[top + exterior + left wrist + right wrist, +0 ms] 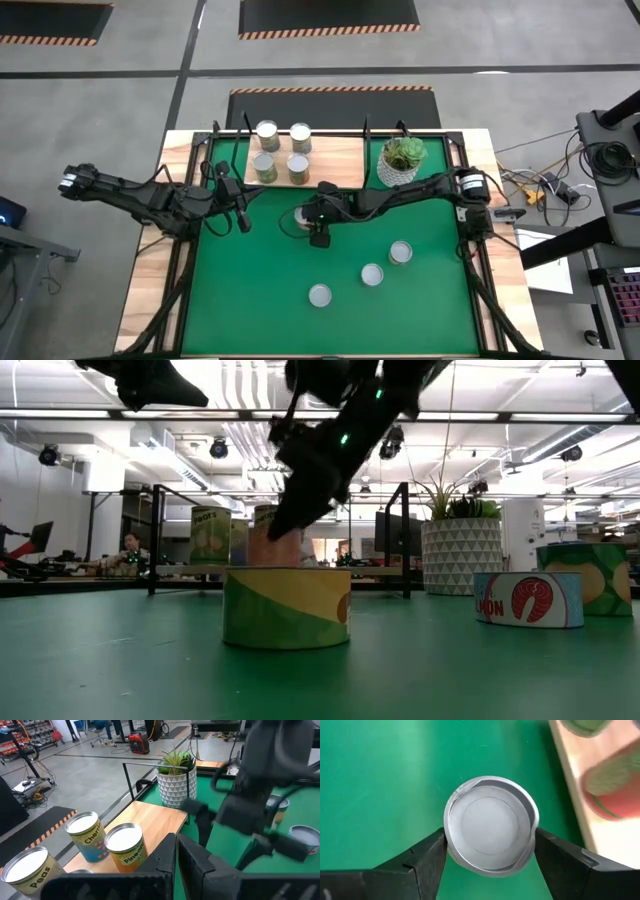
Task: Pick and place cans onto a shelf
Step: Put the canned orange tuna on the shelf
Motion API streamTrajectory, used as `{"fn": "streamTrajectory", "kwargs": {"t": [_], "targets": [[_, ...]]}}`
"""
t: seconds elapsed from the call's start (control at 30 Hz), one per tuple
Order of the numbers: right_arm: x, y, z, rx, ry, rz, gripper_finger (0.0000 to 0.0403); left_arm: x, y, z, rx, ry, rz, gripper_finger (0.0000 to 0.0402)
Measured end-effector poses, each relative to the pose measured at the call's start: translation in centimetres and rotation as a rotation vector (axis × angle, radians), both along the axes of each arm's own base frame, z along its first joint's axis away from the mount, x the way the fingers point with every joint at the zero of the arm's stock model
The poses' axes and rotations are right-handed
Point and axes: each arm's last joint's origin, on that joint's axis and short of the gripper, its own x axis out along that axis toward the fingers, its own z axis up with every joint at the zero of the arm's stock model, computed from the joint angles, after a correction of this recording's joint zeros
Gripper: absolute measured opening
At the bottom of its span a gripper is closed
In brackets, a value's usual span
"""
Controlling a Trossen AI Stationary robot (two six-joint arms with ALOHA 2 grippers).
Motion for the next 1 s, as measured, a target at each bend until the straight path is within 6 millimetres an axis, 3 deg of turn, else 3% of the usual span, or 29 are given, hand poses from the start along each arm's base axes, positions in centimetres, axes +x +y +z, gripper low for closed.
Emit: {"fn": "streamTrajectory", "kwargs": {"t": [0.13, 0.33, 0.63, 1.0], "targets": [[-1.7, -0.9, 2.2, 0.007, 0.062, -0.074, 0.0264, 0.0, 0.0, 0.0, 0.000, 0.000, 0.000, 0.0000], [-3.8, -4.7, 4.2, -0.033, 0.073, -0.338, 0.0265, 0.0, 0.0, 0.0, 0.000, -0.001, 0.000, 0.0000], [-3.5, -10.0, 2.5, -0.003, 0.019, -0.553, 0.0265, 0.0, 0.0, 0.0, -0.004, -0.005, 0.002, 0.0000], [-3.3, -10.6, 1.6, 0.005, 0.029, -0.570, 0.0297, 0.0, 0.0, 0.0, 0.000, 0.001, 0.000, 0.0000]]}}
